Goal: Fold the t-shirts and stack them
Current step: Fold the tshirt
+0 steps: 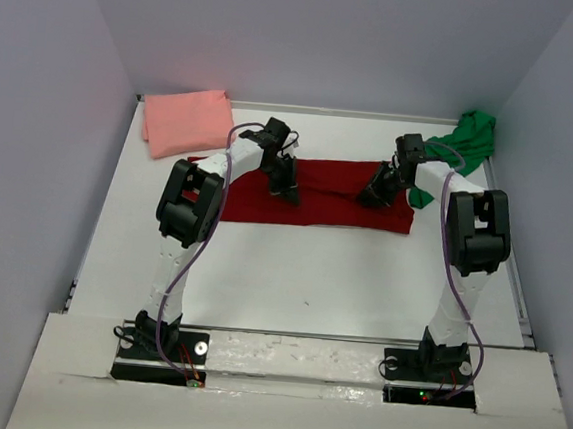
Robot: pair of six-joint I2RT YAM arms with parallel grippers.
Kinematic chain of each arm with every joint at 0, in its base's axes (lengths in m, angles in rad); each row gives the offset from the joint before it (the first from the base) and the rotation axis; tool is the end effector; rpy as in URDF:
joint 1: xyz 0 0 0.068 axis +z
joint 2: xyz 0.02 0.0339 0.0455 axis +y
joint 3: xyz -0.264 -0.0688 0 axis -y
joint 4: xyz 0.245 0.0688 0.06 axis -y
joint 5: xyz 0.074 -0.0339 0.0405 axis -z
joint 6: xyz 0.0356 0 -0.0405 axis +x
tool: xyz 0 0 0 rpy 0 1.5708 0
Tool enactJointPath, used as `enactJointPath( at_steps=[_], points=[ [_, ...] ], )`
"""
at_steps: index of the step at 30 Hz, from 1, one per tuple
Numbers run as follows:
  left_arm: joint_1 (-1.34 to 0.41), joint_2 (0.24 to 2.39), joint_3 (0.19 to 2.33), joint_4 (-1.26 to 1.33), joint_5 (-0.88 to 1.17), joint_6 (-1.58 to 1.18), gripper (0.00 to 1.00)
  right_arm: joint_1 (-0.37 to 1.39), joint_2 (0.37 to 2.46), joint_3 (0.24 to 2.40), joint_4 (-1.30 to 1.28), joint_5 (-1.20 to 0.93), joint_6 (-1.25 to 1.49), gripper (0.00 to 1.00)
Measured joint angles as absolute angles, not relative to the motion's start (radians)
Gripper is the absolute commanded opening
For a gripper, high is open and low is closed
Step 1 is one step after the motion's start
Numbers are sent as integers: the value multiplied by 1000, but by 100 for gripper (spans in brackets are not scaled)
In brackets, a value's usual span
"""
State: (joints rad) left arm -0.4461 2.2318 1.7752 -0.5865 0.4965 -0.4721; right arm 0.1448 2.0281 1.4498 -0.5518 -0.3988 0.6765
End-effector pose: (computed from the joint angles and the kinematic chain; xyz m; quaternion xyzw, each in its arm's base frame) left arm 0.4270 -0.2230 0.1768 0.0519 0.9366 -0.3247 0.1215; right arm 0.4137 0.0743 0.1701 0.2095 0.9343 0.2627 0.1193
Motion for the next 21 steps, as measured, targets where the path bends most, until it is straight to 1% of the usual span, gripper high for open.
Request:
enactJointPath(
  at_steps=[3,4,6,7,8,15,21],
  points=[
    [-447,2232,1775,-591,497,-467,0,145,2036,1460,-545,-397,679,22],
    [-448,2232,1775,-593,497,-467,0,145,2040,1462,-543,-397,682,14],
    [-449,2232,1774,-595,496,-463,0,146,2046,1465,-541,-396,685,9],
    [-450,2232,1773,-595,496,-461,0,146,2051,1467,-539,-396,687,3],
    [-450,2232,1772,-595,497,-460,0,146,2056,1471,-538,-395,689,0],
    [-451,2232,1740,-604,496,-449,0,147,2093,1522,-537,-395,705,0],
    [-451,2232,1740,-605,497,-441,0,147,2110,1615,-533,-408,737,0]
  ],
)
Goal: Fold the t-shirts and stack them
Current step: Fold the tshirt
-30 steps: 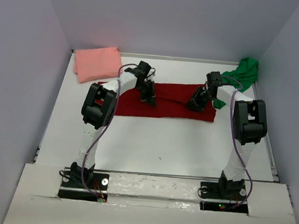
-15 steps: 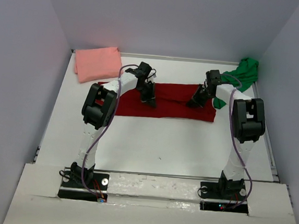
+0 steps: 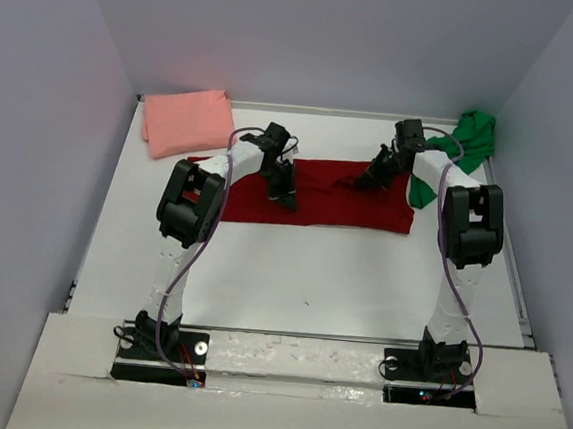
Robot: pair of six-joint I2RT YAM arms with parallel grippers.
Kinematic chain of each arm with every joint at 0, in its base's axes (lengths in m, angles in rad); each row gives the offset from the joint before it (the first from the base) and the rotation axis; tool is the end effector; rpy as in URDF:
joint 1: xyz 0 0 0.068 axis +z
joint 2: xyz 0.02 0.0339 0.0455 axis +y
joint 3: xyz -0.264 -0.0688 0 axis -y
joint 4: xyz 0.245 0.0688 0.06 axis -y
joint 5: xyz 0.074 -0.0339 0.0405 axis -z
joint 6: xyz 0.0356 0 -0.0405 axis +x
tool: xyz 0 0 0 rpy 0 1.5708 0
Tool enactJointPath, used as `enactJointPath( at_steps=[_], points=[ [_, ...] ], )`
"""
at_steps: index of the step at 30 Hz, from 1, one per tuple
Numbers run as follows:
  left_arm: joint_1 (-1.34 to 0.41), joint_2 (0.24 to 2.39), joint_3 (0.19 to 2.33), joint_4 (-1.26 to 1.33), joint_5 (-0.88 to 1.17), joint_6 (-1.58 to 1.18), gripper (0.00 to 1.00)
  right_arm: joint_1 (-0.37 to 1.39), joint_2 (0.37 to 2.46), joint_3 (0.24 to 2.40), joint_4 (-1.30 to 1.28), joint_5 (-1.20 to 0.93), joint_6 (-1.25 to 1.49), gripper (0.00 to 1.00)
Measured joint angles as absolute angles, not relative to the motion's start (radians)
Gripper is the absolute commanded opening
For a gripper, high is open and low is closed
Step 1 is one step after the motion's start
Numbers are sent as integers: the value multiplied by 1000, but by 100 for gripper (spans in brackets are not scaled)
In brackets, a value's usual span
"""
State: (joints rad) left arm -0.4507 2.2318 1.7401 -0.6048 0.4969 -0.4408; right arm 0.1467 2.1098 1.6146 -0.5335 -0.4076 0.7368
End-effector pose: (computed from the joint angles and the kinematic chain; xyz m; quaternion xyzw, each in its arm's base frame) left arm 0.4197 -0.2220 0.1654 0.0624 0.9419 -0.3138 0.1024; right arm 0.4477 0.0804 0.1850 0.2225 0.9185 0.2884 0.1537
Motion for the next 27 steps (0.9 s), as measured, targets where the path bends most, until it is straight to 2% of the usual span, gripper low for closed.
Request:
enactJointPath(
  at_steps=[13,17,20,27],
  points=[
    [-451,2232,1740,-620,496,-420,0,177,2288,1853,-500,-491,777,0],
    [-452,2232,1736,-619,497,-414,0,204,2388,1936,-464,-540,779,45],
    [-452,2232,1727,-626,497,-407,0,223,2440,1982,-440,-562,775,53],
    [-452,2232,1726,-627,497,-400,0,237,2443,2000,-400,-568,740,54]
  ],
)
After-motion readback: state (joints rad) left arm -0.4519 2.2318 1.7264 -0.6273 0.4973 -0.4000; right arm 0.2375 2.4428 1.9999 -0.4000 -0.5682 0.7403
